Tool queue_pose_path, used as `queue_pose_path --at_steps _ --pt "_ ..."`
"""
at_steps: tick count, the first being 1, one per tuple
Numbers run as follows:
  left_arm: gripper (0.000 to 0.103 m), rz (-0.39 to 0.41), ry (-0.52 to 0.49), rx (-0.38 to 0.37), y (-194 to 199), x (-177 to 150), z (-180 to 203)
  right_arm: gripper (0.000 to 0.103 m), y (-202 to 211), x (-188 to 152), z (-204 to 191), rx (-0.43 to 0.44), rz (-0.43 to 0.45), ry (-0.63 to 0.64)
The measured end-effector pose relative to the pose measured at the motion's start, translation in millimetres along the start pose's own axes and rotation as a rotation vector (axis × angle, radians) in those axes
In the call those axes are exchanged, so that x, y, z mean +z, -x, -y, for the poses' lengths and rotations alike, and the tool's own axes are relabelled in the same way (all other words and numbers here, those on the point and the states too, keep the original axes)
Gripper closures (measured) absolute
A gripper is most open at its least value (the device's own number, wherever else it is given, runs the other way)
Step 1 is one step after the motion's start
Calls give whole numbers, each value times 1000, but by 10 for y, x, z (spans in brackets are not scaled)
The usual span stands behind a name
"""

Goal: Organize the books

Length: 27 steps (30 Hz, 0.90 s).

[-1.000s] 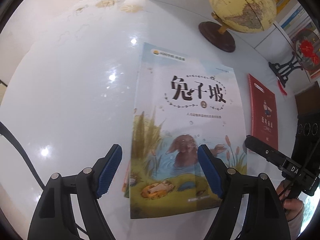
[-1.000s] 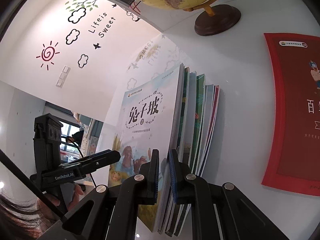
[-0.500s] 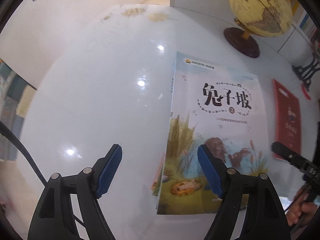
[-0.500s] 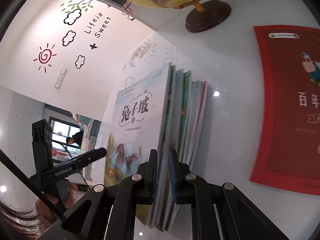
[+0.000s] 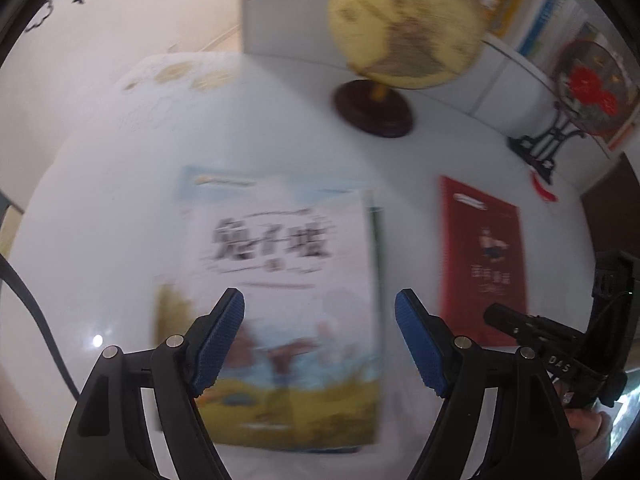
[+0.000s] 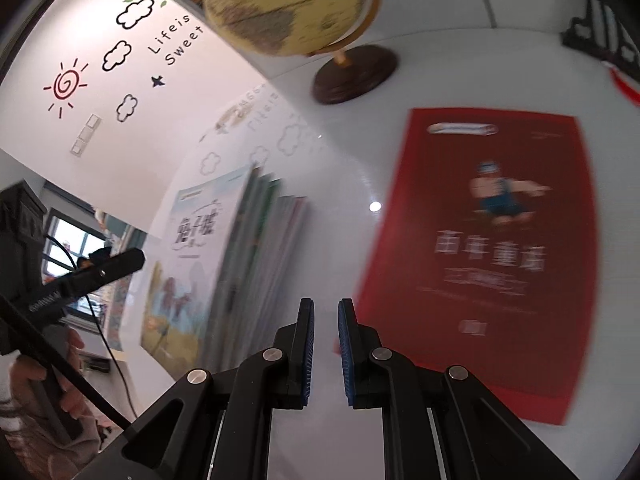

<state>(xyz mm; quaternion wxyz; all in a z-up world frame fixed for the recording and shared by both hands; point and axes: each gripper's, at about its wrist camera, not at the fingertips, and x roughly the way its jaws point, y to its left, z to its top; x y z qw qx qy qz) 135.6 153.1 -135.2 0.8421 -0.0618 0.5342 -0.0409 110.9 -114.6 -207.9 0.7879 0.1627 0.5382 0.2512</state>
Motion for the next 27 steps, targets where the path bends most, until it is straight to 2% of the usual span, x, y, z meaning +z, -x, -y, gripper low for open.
queue_pose_path --at_steps 6,11,13,15,17,25,27 --pt "27 -35 -64 -69 -234 4 597 92 321 -20 483 -74 47 -55" --pt "27 -73 -56 -119 -412 -48 944 90 475 -43 782 -113 66 -104" --pt "27 -98 -57 -126 -509 -65 1046 82 517 -56 910 -122 75 -127" --pt "27 -123 -53 -128 -625 -91 1139 62 551 -61 1035 -124 89 -160" --pt "27 -145 -52 -131 -727 -125 1208 51 582 -67 1157 -125 106 -188" --pt "27 -202 -95 -62 -1103 -219 1389 48 555 -15 1349 -119 133 -196" --pt "27 -223 -95 -73 -1175 -227 1406 48 551 12 1378 -104 142 -187"
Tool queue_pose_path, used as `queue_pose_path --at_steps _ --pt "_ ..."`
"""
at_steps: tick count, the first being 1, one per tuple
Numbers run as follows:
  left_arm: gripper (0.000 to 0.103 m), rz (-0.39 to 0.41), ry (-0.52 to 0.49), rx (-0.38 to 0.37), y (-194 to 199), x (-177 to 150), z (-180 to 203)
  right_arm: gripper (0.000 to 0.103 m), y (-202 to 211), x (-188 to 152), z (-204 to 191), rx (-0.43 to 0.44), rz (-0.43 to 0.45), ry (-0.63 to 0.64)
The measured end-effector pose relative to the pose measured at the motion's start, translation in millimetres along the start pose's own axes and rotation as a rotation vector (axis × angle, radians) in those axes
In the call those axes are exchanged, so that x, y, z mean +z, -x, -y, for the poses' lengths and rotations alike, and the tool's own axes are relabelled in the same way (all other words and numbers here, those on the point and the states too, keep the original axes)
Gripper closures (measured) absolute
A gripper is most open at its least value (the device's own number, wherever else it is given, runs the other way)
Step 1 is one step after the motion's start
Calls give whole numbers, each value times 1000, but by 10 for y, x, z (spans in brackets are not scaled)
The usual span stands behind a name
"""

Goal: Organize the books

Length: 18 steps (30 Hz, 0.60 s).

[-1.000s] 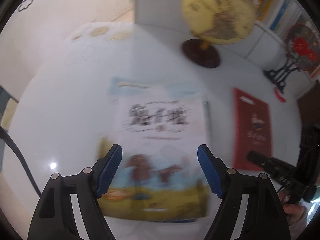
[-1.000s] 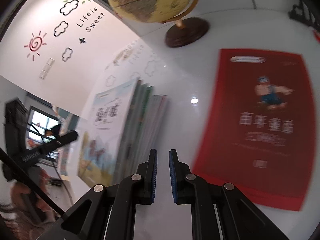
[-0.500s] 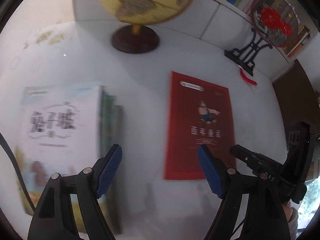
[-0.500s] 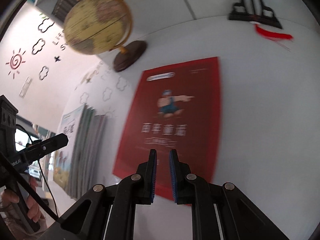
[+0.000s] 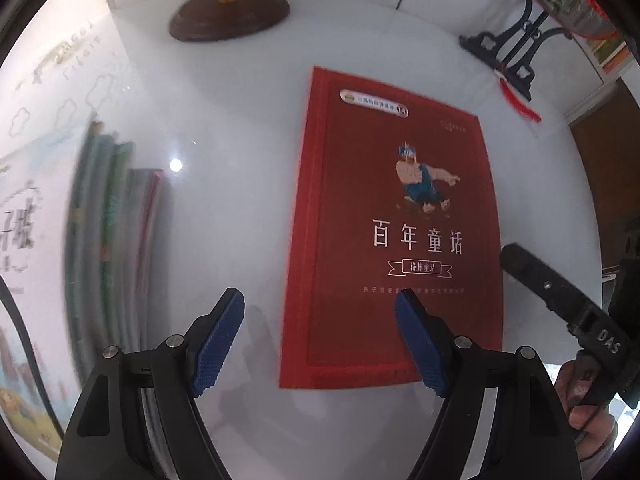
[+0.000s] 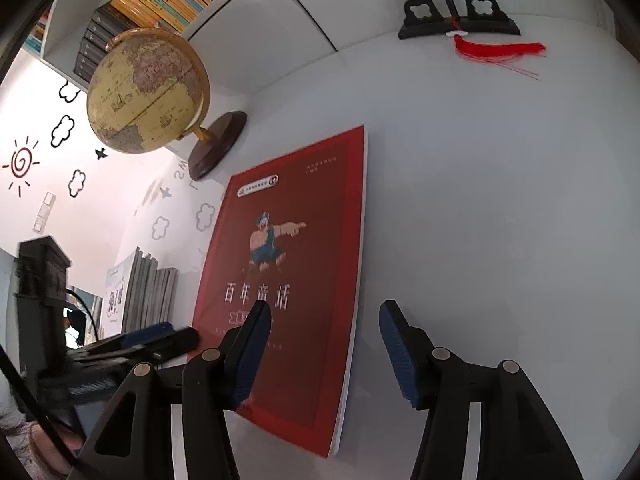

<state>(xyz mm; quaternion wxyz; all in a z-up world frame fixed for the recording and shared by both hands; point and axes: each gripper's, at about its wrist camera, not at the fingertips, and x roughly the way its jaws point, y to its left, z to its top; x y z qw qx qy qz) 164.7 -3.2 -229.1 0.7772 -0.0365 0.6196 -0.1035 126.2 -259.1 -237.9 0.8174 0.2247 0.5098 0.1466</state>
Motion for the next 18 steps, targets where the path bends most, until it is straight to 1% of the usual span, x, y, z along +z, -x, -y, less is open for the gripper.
queue_pose_path --at_steps 1,2,4,5,6,8,9,10,11,12,13,15,16,17,18 --pt "20 -5 0 -8 -25 4 8 48 -6 13 3 6 2 4" --pt "17 7 -5 -8 -27 13 21 48 -25 12 -9 11 3 7" --pt "2 -20 -8 -29 -63 32 45 46 -40 17 -18 28 9 13" --pt "1 -26 -10 -46 -75 43 50 43 -49 18 -26 36 11 14" --pt "1 -14 -14 -53 -71 44 70 39 -54 12 -34 43 13 15" --pt "1 -3 -36 -62 -84 46 117 36 -76 16 -58 69 13 17" --pt "1 5 -63 -87 -82 42 159 30 -107 24 -72 90 11 11" --pt "1 8 -78 -83 -105 44 193 26 -115 28 -78 110 16 2" --pt "1 9 -94 -49 -118 39 219 22 -127 32 -71 140 15 -17" --pt "1 10 -114 -5 -138 36 241 22 -136 33 -50 170 10 -51" --pt "1 14 -129 18 -149 30 243 22 -133 27 -24 211 1 -75" --pt "1 22 -130 10 -139 32 212 28 -59 -1 17 314 25 -101" --pt "1 26 -119 -12 -120 38 174 31 28 -25 40 413 58 -115" --pt "1 26 -110 -28 -102 46 135 38 71 -39 39 485 67 -113" --pt "1 24 -106 -40 -95 52 116 40 87 -44 19 519 68 -102"
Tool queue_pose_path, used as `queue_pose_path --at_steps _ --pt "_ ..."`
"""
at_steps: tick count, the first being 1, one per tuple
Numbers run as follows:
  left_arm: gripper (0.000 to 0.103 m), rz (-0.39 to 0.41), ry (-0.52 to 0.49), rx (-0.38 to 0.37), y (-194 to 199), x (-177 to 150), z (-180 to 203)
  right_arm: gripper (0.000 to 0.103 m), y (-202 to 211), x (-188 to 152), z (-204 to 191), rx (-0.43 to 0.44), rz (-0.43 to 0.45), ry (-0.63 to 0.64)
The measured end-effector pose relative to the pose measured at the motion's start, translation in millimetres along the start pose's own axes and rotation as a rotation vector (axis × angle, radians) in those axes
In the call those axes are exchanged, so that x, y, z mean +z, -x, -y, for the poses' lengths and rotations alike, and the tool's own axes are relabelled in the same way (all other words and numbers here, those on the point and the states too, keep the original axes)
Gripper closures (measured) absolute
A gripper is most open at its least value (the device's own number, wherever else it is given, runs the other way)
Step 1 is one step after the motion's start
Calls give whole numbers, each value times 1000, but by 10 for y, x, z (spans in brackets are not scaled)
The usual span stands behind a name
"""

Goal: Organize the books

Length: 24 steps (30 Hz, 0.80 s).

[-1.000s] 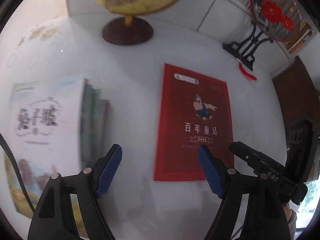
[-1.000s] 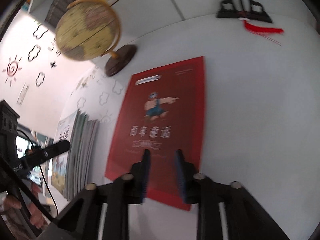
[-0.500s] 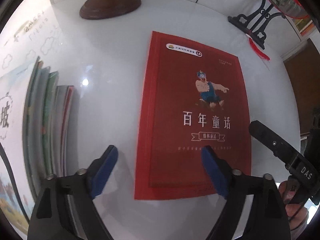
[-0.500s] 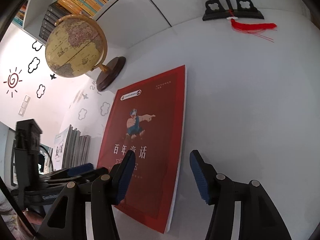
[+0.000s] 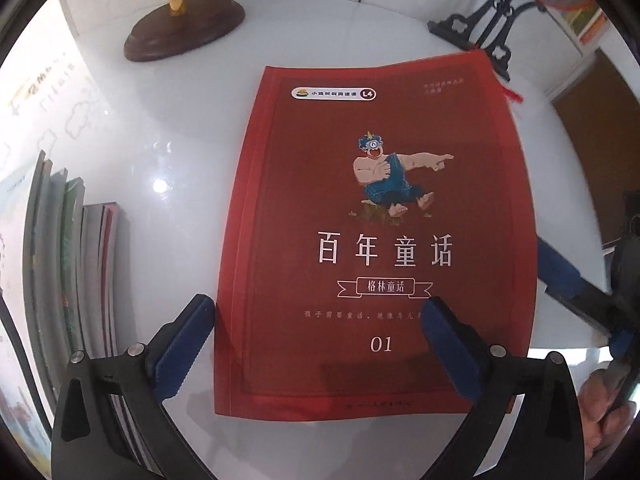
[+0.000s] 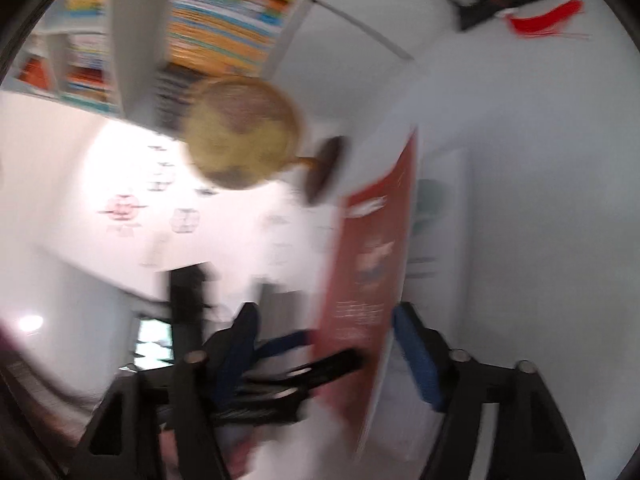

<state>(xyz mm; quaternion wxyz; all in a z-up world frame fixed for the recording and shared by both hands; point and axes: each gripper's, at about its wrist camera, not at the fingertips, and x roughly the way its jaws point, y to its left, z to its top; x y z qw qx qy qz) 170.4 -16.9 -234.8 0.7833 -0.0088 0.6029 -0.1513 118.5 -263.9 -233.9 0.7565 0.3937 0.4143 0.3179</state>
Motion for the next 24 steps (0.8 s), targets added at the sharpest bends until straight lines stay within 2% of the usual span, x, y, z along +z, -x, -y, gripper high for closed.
queue_pose_path --at_steps 1,4,6,7,8,10,12,14,16,18,20,21,24 --pt "1 -2 -1 -5 1 12 -36 41 -23 -5 -51 4 -14 29" --pt "1 2 2 -10 15 6 -47 47 -150 6 -62 -77 -42 56" --pt "1 3 -7 -7 43 -33 -69 69 -305 12 23 -166 -92 36" --pt "1 4 -11 -4 28 -28 -40 75 -367 -1 66 -187 -113 23" --pt "1 5 -13 -2 52 -62 -51 80 -398 -10 97 -191 -121 10" --pt "1 4 -4 -7 50 -54 -42 84 -461 -69 136 -174 -114 -22" --pt "1 -13 30 -43 67 -32 -90 96 -450 -84 145 -168 -87 -35" --pt "1 -73 122 -151 85 20 -232 100 -383 -92 208 -101 -57 -87" --pt "1 -91 239 -250 119 39 -381 100 -310 -99 242 -14 -36 -122" --pt "1 -76 314 -301 180 43 -498 99 -196 -110 212 95 -15 -125" --pt "1 -64 327 -313 216 54 -538 99 -95 -100 133 162 -3 -98" --pt "1 -64 332 -324 210 48 -536 98 -25 -91 73 175 0 -77" --pt "1 -83 407 -451 105 -5 -559 97 124 -54 -31 186 1 -32"
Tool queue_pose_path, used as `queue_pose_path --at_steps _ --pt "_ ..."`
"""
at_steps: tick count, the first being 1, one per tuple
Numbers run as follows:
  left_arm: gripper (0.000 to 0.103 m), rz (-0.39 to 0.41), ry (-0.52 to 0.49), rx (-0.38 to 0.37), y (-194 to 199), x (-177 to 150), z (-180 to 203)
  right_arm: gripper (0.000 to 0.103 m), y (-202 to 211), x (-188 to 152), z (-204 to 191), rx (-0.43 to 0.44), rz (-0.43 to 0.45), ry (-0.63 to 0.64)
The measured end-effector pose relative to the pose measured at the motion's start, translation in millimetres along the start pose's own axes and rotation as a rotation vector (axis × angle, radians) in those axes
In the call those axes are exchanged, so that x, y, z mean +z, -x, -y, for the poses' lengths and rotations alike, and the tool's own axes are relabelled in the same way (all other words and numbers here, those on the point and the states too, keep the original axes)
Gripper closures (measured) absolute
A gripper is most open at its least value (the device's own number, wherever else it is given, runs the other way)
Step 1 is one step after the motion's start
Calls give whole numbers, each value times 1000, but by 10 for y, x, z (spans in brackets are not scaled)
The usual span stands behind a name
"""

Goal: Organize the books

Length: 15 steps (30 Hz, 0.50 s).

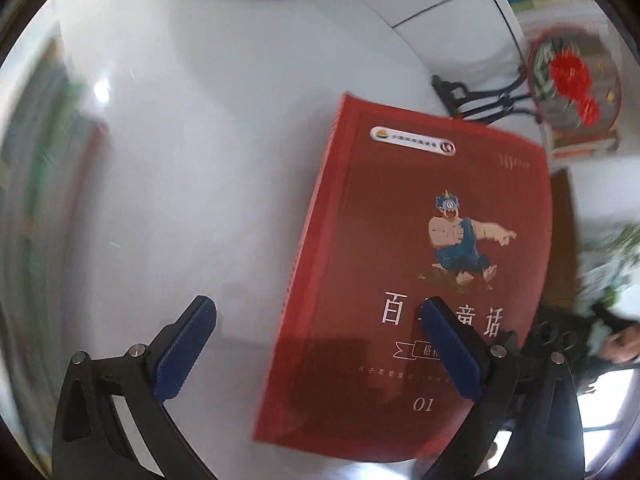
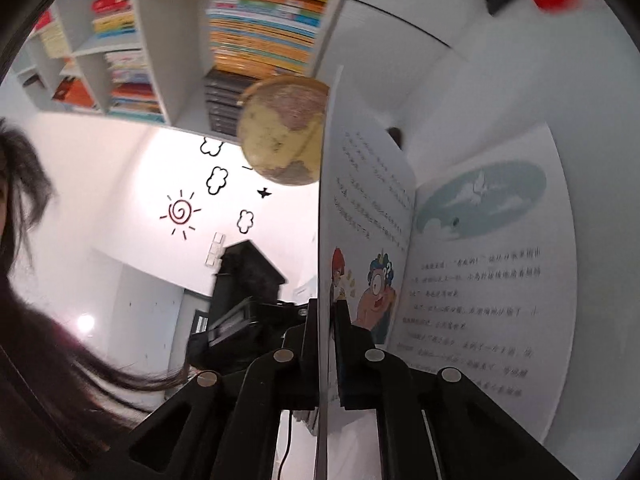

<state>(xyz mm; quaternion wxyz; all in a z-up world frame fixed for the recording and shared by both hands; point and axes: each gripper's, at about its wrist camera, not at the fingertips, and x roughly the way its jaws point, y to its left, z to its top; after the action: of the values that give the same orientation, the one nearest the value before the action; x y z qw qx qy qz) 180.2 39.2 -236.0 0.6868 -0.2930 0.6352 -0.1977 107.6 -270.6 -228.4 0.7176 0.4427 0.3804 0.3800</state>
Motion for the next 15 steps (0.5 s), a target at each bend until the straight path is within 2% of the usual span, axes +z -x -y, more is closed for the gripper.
queue_pose_path --at_steps 3,9,11,12,13,15 --pt "1 -18 85 -117 -51 -46 -93 96 122 -2 -24 19 10 -3" --pt "3 -4 134 -349 -117 -178 50 94 179 -100 -15 111 27 -77" --pt "7 29 114 -324 -63 -226 118 94 171 -124 -9 128 37 -93" --pt "14 53 79 -282 -7 -254 165 94 175 -125 -4 124 46 -99" --pt "23 81 47 -235 58 -274 215 94 194 -116 -10 105 49 -93" --pt "26 134 13 -201 186 -295 272 94 223 -85 -76 18 42 -51"
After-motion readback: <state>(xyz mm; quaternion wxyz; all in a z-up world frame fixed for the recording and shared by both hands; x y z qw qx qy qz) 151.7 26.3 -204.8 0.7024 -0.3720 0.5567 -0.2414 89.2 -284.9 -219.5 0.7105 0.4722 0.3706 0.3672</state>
